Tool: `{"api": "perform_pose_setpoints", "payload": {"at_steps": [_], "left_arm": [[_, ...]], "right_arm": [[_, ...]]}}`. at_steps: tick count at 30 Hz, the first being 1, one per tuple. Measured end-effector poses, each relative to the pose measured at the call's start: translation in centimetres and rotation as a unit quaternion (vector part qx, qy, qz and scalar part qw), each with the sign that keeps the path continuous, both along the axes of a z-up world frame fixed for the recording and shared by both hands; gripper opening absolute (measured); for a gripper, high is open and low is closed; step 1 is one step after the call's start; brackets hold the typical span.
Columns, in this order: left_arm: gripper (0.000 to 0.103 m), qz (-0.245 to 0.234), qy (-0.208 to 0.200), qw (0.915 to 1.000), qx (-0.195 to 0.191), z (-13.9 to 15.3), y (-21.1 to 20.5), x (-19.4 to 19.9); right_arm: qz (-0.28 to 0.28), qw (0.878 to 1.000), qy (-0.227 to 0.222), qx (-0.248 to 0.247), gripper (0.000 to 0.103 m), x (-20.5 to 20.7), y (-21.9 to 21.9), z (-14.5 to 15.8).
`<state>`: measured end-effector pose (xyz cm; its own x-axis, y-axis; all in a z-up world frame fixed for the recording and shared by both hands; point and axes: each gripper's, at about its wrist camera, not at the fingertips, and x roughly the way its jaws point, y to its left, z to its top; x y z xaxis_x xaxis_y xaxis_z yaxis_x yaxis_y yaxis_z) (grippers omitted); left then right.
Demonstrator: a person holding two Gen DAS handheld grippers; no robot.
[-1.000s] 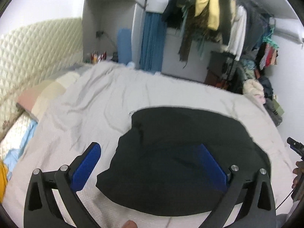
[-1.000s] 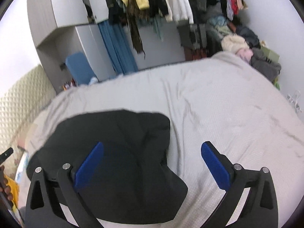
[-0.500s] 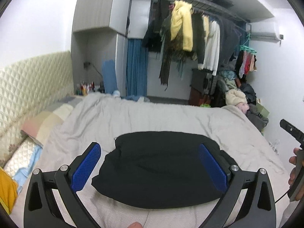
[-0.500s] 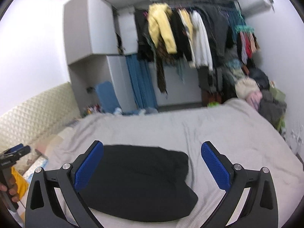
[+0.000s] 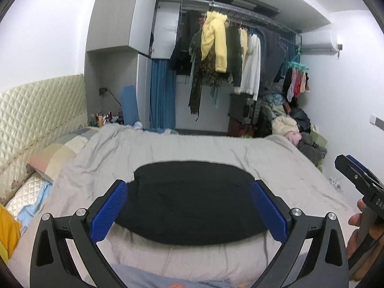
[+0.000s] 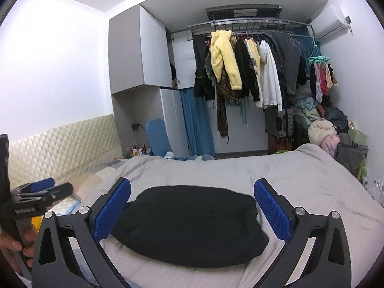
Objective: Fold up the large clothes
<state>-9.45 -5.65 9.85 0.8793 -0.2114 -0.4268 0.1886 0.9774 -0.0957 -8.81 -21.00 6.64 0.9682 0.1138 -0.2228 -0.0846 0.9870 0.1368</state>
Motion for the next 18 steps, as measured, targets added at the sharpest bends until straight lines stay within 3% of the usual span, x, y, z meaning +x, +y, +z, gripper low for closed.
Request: {"api": "perform_pose_setpoints", "payload": {"at_steps": [18], "left_arm": [[0.103, 0.011, 0.047, 0.9987, 0.018, -5.9, 1.1, -0.3]], "right_arm": [[-0.016, 0.997, 0.070, -0.003, 0.103, -1.3, 2.9, -5.7]]}}
